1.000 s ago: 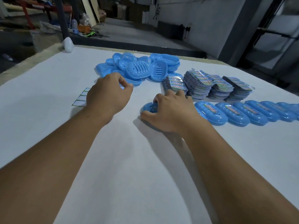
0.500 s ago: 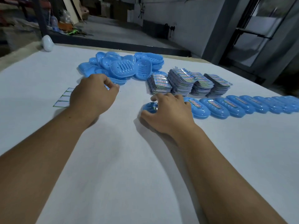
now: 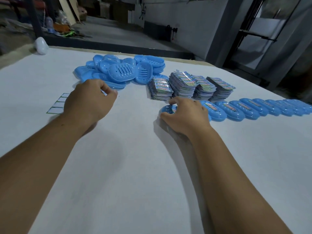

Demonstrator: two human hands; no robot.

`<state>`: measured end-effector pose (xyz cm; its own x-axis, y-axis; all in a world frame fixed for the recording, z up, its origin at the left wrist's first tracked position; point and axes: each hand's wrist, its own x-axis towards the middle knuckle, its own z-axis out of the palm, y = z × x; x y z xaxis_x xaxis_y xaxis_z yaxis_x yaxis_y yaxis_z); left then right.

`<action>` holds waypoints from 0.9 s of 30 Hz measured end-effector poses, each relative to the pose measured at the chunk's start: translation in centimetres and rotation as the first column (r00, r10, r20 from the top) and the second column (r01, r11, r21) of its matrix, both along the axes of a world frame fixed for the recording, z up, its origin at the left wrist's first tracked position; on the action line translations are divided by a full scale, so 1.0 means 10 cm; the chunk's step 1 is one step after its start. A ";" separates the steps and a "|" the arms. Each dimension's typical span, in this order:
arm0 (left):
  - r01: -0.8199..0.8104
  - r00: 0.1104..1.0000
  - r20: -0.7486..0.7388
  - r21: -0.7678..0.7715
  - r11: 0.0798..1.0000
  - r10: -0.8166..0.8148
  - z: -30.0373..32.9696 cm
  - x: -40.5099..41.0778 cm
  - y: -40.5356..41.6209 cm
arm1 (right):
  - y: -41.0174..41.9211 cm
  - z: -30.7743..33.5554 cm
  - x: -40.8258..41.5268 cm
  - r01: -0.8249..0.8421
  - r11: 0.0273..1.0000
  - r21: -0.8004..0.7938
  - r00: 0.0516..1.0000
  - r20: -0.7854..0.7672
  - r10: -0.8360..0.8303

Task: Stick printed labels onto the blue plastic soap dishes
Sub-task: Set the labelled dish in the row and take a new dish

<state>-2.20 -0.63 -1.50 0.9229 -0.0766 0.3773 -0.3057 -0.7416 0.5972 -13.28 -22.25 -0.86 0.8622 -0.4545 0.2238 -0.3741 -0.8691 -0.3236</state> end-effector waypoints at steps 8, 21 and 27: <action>-0.010 1.000 -0.004 -0.007 1.000 0.010 0.01 0.02 0.03 | 0.11 0.04 0.10 -0.080 0.996 -0.029 0.996 0.035 0.081; -0.035 0.999 -0.002 0.056 0.998 0.035 -0.05 0.07 0.07 | 0.58 0.11 0.95 -0.346 0.938 0.001 0.938 -0.014 0.346; -0.073 0.997 0.025 0.078 0.994 0.071 -0.05 0.10 0.14 | 0.77 -0.09 1.23 -0.429 0.903 0.025 0.901 0.089 0.425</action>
